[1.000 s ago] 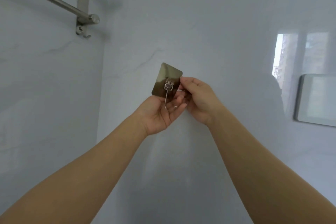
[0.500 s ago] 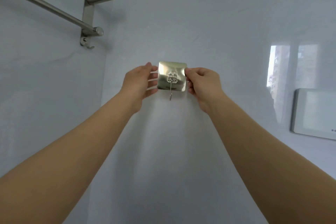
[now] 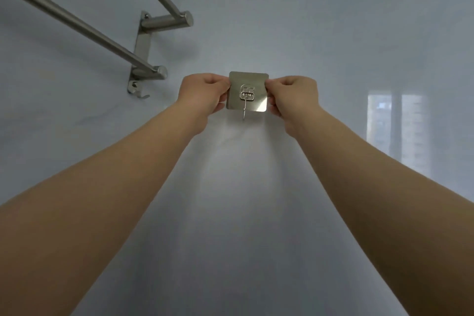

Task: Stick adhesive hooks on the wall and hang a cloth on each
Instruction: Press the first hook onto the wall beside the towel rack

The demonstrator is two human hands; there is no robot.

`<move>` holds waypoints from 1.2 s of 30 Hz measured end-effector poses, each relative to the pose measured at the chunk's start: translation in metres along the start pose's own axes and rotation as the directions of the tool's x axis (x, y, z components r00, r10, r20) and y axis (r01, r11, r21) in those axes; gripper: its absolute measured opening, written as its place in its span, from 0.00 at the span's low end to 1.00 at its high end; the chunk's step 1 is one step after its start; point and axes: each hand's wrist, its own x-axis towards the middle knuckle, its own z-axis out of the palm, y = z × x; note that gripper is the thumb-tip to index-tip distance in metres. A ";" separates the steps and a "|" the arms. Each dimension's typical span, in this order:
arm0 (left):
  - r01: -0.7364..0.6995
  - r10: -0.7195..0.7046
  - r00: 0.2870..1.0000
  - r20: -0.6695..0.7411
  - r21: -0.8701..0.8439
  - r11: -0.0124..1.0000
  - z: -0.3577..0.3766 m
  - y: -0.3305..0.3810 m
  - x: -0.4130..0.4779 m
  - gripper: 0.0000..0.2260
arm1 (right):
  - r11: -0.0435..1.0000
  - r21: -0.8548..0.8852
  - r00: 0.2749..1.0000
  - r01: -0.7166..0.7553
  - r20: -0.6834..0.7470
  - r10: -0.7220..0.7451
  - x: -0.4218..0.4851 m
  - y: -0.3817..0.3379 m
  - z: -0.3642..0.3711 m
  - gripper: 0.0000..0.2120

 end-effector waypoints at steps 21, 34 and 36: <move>-0.118 0.097 0.978 -0.185 -0.101 0.988 -0.010 -0.013 0.123 0.10 | 0.889 -0.439 0.956 0.132 -0.181 -0.231 0.066 -0.032 0.073 0.09; -0.041 0.022 0.968 -0.252 -0.070 0.997 -0.018 -0.025 0.139 0.09 | 0.825 -0.554 0.960 0.109 -0.157 -0.232 0.076 -0.030 0.097 0.09; -0.039 0.022 0.966 -0.257 -0.062 0.997 -0.017 -0.026 0.140 0.10 | 0.815 -0.569 0.959 0.109 -0.155 -0.237 0.076 -0.030 0.098 0.10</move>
